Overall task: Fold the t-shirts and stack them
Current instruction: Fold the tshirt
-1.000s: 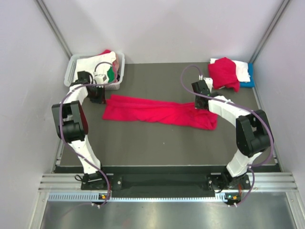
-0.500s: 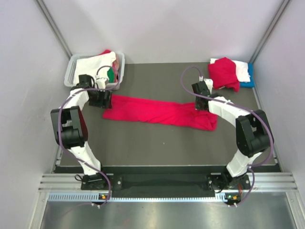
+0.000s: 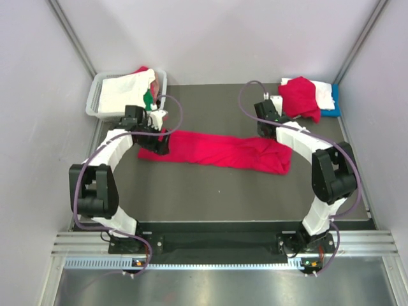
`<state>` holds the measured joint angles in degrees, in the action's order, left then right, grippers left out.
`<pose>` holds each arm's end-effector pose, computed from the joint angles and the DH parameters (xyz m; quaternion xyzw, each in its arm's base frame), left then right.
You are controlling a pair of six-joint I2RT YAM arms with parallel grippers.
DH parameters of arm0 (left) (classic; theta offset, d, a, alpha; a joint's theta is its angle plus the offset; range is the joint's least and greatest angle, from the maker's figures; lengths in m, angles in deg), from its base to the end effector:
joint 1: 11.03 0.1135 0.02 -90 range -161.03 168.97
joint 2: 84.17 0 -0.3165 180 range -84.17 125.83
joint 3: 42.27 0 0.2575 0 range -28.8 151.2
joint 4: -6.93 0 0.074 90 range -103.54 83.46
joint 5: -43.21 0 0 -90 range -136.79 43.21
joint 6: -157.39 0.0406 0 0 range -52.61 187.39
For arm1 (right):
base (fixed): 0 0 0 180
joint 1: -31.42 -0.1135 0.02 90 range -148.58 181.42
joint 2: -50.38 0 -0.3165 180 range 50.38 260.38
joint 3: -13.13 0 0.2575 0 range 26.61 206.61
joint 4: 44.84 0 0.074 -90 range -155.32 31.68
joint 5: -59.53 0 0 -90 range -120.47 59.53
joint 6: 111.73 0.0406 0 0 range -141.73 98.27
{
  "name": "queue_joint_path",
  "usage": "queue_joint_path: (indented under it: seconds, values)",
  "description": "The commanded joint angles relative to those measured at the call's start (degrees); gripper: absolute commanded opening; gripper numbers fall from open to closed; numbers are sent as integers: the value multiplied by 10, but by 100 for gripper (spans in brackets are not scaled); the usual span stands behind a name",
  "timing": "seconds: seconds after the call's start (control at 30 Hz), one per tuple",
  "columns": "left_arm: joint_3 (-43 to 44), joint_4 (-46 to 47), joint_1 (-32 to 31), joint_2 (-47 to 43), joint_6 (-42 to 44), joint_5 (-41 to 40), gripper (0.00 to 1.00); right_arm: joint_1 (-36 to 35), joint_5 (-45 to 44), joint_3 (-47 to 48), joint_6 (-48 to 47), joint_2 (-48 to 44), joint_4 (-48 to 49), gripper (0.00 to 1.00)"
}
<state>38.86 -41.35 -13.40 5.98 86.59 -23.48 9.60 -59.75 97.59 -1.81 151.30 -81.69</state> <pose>0.3343 -0.0299 0.2960 0.2317 0.9125 -0.1514 0.3011 0.3716 0.1274 0.2636 0.0643 0.9196 -0.1157 0.3700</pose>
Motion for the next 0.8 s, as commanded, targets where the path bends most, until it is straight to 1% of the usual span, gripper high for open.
queue_joint_path:
  seconds: [0.0,0.13,0.2,0.37,0.47,0.53,0.63,0.77]
  values:
    - [-33,22,4,34,8,-12,82,-1,-32,47,-23,-45,-11,58]
    - [-42,43,4,50,19,-33,82,-16,-24,-6,-1,-92,-16,58]
    - [-37,40,5,64,23,-41,82,-21,3,-50,18,-116,-8,57]
    - [-29,50,6,90,28,-58,81,-27,27,-116,39,-120,3,54]
    - [-22,51,6,96,29,-60,81,-26,35,-124,39,-100,10,53]
    - [-20,52,6,97,30,-59,81,-27,36,-123,37,-88,16,50]
    - [-17,49,8,99,32,-61,81,-26,39,-111,35,-76,20,48]
    - [-9,42,11,94,34,-61,81,-26,40,-92,30,-57,24,47]
